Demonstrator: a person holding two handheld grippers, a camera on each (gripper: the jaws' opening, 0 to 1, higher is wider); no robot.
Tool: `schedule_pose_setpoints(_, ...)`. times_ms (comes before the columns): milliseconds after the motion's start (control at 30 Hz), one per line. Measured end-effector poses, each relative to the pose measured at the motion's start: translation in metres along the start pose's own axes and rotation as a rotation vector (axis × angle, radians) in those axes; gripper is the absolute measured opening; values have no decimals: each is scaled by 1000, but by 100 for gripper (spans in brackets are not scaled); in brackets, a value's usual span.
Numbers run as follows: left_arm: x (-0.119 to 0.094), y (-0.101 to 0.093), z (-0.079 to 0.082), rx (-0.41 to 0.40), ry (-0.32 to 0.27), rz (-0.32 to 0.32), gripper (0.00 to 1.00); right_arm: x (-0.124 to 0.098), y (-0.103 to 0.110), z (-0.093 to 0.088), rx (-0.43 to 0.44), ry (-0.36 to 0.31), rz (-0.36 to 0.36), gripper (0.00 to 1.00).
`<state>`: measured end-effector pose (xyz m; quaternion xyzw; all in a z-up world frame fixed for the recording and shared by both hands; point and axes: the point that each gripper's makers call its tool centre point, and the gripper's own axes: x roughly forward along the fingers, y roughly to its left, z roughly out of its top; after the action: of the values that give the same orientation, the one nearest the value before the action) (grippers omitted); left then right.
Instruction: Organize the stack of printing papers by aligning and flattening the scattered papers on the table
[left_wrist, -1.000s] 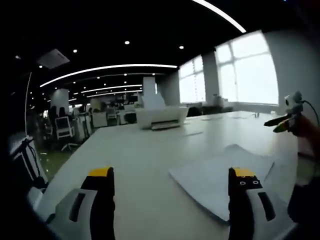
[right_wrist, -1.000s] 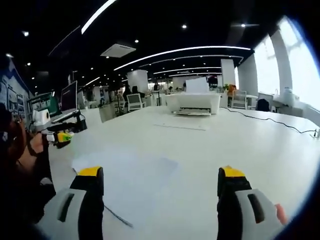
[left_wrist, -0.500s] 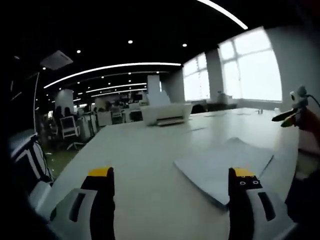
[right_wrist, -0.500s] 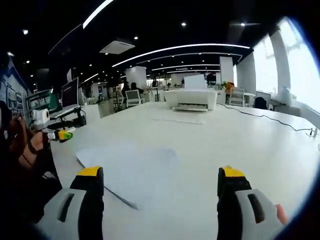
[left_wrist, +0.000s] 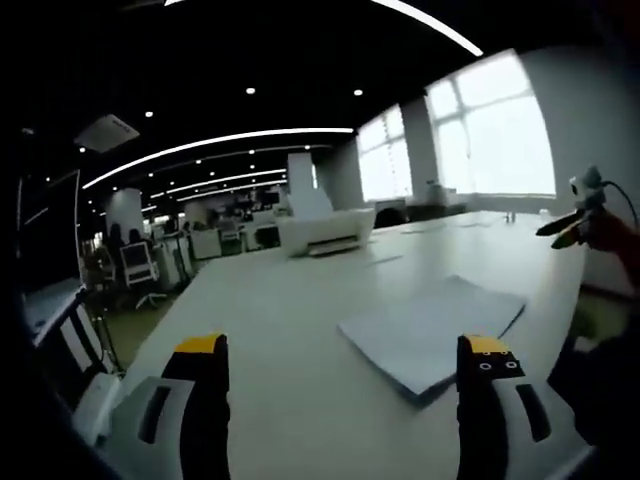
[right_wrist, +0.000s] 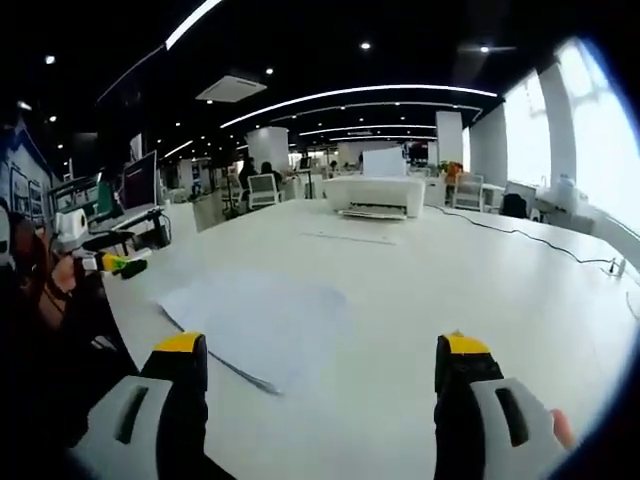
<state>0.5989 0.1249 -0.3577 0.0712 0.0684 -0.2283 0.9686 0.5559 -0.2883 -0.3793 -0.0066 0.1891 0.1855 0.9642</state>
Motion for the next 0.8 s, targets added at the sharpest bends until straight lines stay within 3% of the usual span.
schedule_pose_setpoints(600, -12, -12, 4, 12, 3, -30, 97, -6, -2, 2, -15, -1, -16, 90)
schedule_pose_setpoints(800, -16, -24, 8, 3, -2, -72, 97, -4, 1, -2, -27, 17, -15, 90)
